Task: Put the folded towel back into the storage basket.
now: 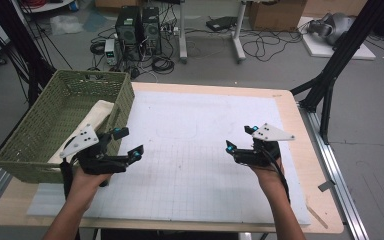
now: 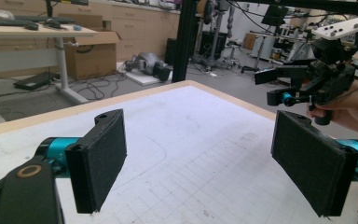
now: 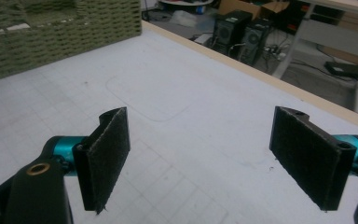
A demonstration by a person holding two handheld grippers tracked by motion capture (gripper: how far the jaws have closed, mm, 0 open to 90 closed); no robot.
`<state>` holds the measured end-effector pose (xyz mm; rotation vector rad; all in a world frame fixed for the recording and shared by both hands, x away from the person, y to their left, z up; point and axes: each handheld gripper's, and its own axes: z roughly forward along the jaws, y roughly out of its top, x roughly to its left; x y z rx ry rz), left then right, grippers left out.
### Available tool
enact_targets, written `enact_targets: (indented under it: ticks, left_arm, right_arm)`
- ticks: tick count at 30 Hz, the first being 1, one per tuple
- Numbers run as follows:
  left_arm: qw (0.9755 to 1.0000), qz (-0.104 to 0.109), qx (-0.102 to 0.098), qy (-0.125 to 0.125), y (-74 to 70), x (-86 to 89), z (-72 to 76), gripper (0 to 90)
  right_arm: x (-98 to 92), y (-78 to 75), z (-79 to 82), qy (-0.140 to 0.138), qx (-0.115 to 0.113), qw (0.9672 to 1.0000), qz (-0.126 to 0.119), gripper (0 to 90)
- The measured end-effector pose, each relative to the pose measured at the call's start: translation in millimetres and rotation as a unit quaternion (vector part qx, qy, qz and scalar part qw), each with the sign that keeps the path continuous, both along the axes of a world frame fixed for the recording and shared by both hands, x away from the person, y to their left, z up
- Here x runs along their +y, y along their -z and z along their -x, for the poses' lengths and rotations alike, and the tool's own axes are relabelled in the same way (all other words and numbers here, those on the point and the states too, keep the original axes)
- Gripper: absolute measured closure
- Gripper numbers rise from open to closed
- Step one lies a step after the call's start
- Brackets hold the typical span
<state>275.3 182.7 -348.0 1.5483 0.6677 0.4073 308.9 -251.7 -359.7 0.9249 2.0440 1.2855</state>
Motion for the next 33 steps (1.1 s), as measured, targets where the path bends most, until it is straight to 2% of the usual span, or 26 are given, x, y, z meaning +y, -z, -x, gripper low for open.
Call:
enact_targets:
  ticks: [5, 10, 15, 19, 20, 21, 22, 23, 24, 26, 27, 33]
  left_arm:
    - [0.9998, -0.010, 0.004, 0.018, 7.5, -15.0, -6.2, 18.4]
    - [0.9994, -0.019, 0.009, 0.029, 18.5, -26.2, -10.8, 18.6]
    - [0.9992, -0.021, 0.012, 0.033, 27.1, -31.5, -12.6, 18.7]
    - [0.9989, -0.026, 0.017, 0.036, 39.4, -35.2, -15.4, 18.6]
    - [0.9988, -0.028, 0.020, 0.035, 46.4, -36.0, -16.9, 18.6]
    - [0.9988, -0.028, 0.020, 0.035, 46.4, -36.0, -16.9, 18.6]
    - [0.9983, -0.033, 0.030, 0.039, 56.5, -37.4, -18.7, 18.7]
    - [0.9983, -0.033, 0.030, 0.039, 56.5, -37.4, -18.7, 19.0]
    - [0.9974, -0.044, 0.042, 0.040, 68.5, -40.5, -20.6, 19.1]
    - [0.9970, -0.048, 0.046, 0.040, 71.7, -41.8, -20.8, 19.1]
    - [0.9963, -0.058, 0.050, 0.040, 77.2, -44.4, -21.3, 19.1]
    - [0.9961, -0.062, 0.048, 0.040, 78.2, -47.1, -21.0, 19.1]
  right_arm:
    - [-18.2, 7.3, 11.3, 0.027, -0.003, 0.9996, -0.008, 19.0]
    - [-32.9, 19.6, 21.0, 0.042, 0.004, 0.9989, -0.018, 19.0]
    - [-39.9, 30.9, 27.2, 0.049, 0.007, 0.9986, -0.016, 19.0]
    - [-43.9, 45.4, 31.6, 0.065, 0.008, 0.9977, -0.019, 18.8]
    - [-43.8, 49.2, 32.0, 0.068, 0.010, 0.9975, -0.015, 18.5]
    - [-43.8, 49.2, 32.0, 0.068, 0.010, 0.9975, -0.015, 18.5]
    - [-43.8, 58.1, 31.4, 0.073, 0.017, 0.9972, -0.009, 18.4]
    - [-43.9, 61.1, 30.9, 0.075, 0.023, 0.9969, -0.005, 18.4]
    - [-44.3, 65.3, 29.6, 0.074, 0.031, 0.9967, -0.007, 18.4]
    - [-44.9, 66.9, 28.6, 0.074, 0.036, 0.9966, -0.010, 18.4]
    - [-44.9, 66.8, 28.4, 0.073, 0.036, 0.9966, -0.012, 18.5]
    - [-45.1, 66.5, 29.1, 0.070, 0.032, 0.9970, -0.006, 18.5]
